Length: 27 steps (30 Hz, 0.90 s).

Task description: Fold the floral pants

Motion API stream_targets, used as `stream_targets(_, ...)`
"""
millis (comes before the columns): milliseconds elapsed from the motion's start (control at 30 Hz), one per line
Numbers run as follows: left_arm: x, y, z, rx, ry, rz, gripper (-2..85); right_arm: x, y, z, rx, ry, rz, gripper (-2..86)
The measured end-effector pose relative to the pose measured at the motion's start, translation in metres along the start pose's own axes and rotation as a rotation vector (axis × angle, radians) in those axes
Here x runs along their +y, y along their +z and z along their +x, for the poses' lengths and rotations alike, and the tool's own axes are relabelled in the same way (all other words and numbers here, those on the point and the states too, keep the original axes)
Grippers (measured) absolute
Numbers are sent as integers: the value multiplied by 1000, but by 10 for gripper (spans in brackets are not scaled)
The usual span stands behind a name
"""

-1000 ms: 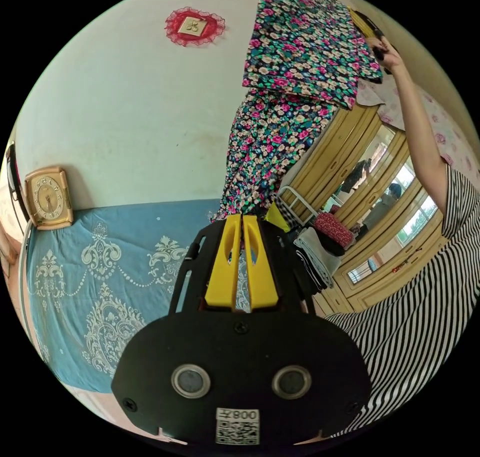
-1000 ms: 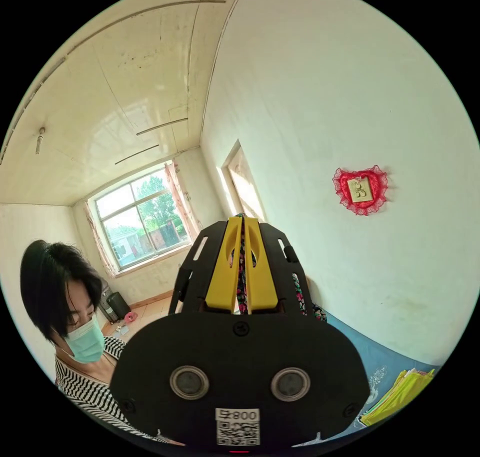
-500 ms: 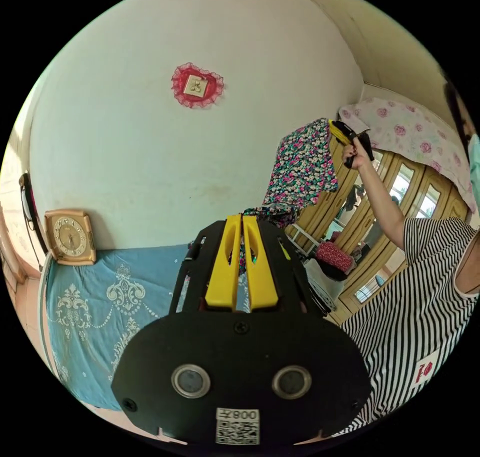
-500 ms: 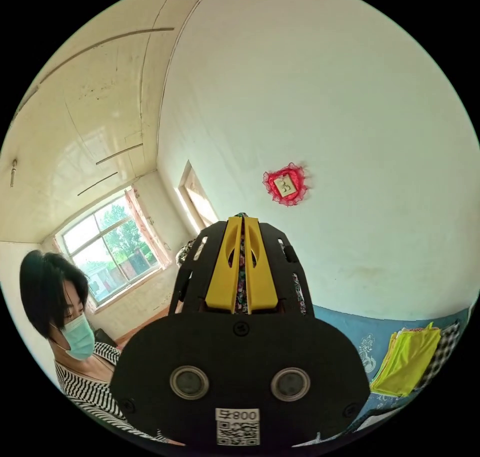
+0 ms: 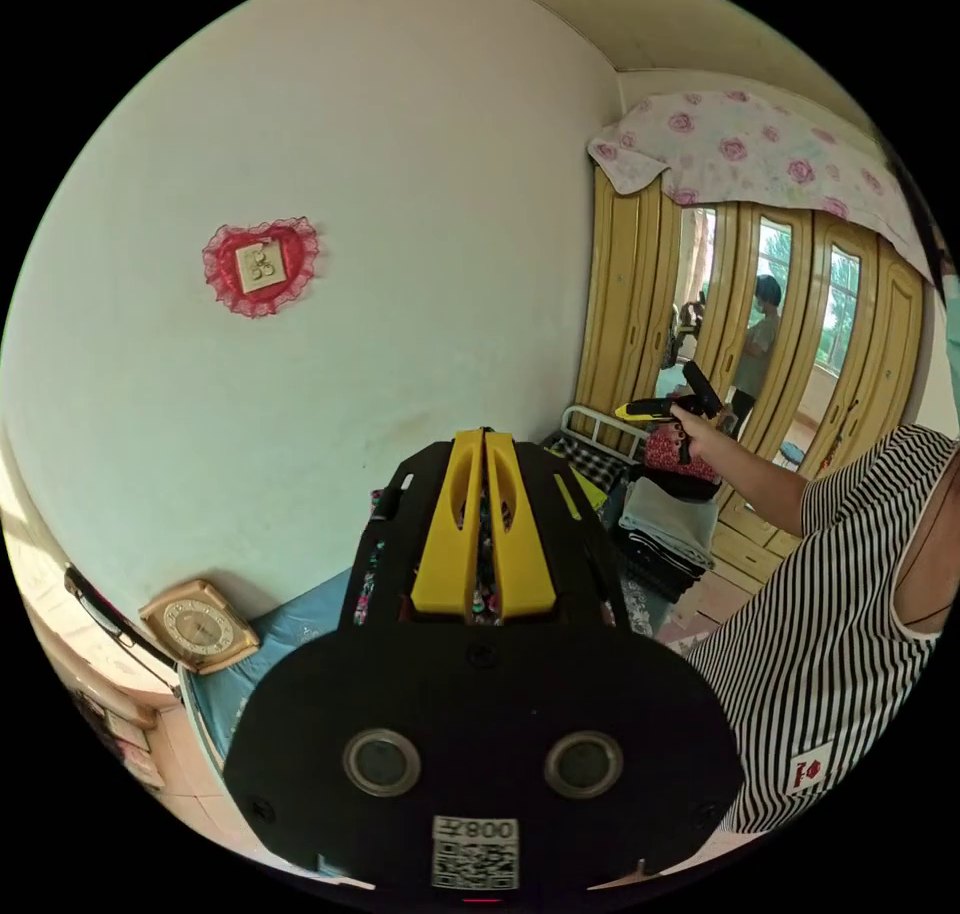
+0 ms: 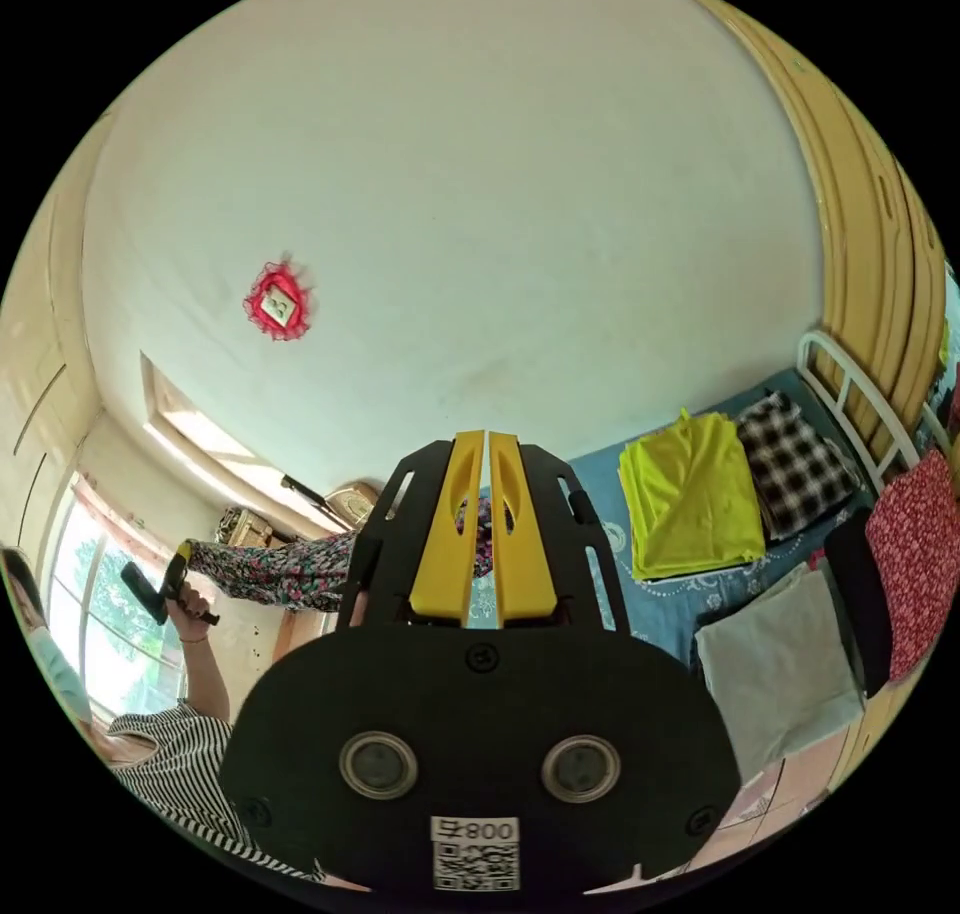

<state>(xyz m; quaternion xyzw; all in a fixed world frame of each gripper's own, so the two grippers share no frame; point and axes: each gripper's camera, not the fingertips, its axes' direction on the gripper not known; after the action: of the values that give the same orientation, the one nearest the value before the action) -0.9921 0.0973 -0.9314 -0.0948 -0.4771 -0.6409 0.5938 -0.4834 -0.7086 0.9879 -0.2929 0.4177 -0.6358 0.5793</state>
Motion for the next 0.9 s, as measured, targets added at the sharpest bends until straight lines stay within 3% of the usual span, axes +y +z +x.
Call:
stream_targets(100, -36, 18, 16, -4, 68, -70, 0, 30, 4, -1, -162, -27, 8, 41)
stream_targets(267, -85, 40, 36, 22, 138, -157, 1, 73, 33, -138, -423, -473, 3, 69)
stream_targets(433, -112, 37, 47, 12, 159, -145, 1, 86, 71, -227, -524, -717, -72, 84)
stream_targets(900, -130, 25, 43, 94, 134, -174, 1, 94, 136, -206, -720, -576, -262, 84)
